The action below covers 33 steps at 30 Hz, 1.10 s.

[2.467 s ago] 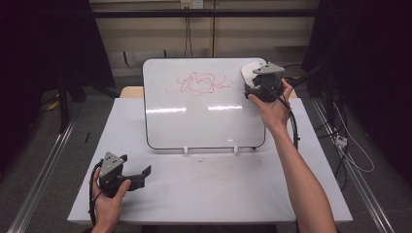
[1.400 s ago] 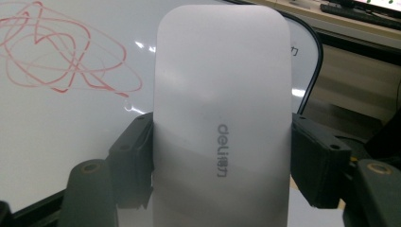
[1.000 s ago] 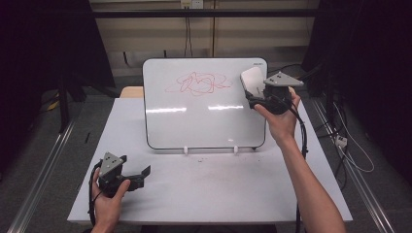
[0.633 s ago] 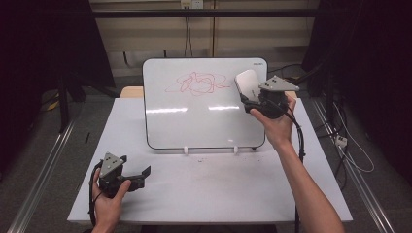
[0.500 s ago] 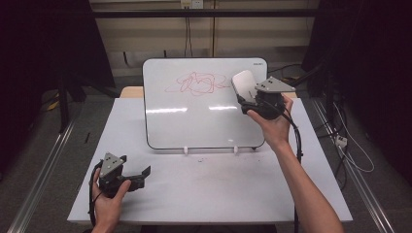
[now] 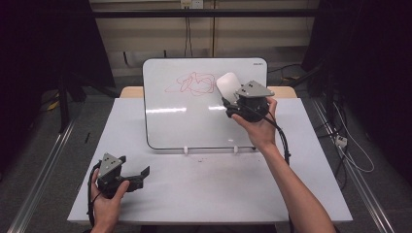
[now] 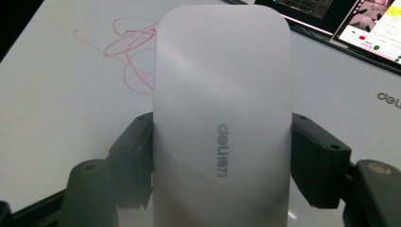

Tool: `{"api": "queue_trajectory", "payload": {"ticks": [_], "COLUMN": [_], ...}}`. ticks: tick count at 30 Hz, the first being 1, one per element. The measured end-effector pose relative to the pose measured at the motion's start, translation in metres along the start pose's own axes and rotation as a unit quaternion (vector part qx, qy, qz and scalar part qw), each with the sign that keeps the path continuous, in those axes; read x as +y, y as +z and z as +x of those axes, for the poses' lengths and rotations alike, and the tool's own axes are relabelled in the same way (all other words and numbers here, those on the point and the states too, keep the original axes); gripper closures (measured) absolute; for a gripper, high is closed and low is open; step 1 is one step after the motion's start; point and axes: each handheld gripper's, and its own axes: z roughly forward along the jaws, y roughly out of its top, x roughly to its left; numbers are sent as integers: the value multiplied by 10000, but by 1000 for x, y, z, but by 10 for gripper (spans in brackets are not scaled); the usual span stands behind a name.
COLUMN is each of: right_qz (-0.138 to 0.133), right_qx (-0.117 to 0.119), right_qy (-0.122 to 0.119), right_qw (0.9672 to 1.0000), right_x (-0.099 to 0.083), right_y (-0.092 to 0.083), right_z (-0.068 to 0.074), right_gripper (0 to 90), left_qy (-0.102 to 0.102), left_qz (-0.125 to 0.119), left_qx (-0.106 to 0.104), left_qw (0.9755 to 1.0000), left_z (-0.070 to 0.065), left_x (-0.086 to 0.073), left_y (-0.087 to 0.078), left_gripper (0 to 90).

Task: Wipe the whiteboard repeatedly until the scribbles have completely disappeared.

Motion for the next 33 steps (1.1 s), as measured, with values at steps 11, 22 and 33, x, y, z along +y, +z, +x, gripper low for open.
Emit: {"api": "queue_trajectory", "payload": {"ticks": [11,22,33], "right_qz": [102,123,146], "right_qx": [-7,-31,-116], "right_qy": [-240,-337,-214], "right_qw": [9997,9993,9996], "right_x": [7,22,20], "right_y": [25,41,54], "right_z": [18,23,19], "right_gripper": [316,316,316], "left_qy": [-1,25,37], "left_qz": [8,14,34], "left_qx": [-31,-47,-51], "left_qw": [10000,10000,10000], "left_z": [-1,-2,-2], "left_x": [0,1,1], "left_y": [0,0,0], "left_gripper": [52,52,52]}}
